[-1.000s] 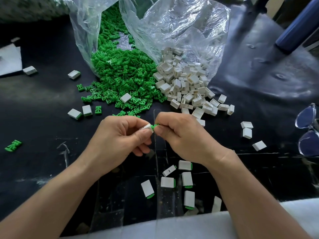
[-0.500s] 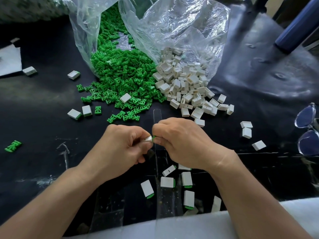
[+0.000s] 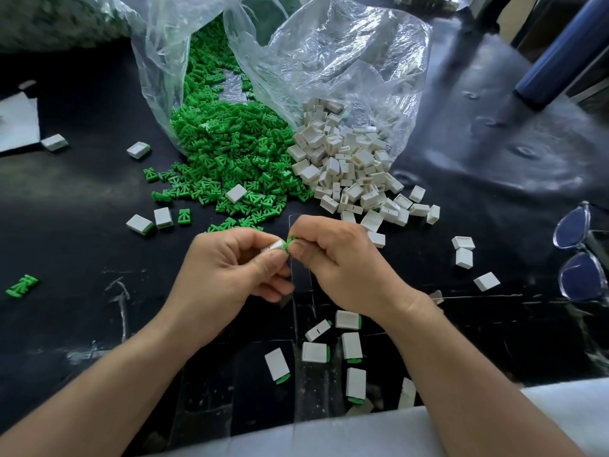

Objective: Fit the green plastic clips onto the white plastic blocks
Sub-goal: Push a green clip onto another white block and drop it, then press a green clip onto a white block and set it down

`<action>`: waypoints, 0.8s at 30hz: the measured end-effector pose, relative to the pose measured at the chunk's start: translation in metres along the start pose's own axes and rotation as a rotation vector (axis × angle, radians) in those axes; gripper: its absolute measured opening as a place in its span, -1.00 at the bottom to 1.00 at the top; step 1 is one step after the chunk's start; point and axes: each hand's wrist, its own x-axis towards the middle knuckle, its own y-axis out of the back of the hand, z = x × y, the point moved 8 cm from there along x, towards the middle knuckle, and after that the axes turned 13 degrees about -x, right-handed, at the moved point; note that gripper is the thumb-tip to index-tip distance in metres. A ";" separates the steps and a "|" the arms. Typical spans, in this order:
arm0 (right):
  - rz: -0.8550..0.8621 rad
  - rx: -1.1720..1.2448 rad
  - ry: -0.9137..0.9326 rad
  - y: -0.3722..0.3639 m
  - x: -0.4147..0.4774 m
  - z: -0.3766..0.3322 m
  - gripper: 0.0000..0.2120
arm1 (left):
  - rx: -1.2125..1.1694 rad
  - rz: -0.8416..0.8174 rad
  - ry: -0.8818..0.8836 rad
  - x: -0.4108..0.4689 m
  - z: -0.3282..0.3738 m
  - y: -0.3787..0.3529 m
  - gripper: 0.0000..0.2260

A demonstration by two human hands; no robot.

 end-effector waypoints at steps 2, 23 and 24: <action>-0.017 -0.018 0.004 -0.002 -0.001 0.000 -0.84 | 0.063 -0.009 -0.021 0.000 -0.001 0.001 -0.93; -0.127 -0.172 0.029 -0.010 -0.002 0.001 -0.85 | 0.194 -0.108 -0.029 0.003 -0.004 -0.002 -0.92; -0.105 -0.166 0.026 -0.008 -0.002 0.001 -0.84 | 0.169 -0.111 -0.030 0.003 -0.003 -0.002 -0.97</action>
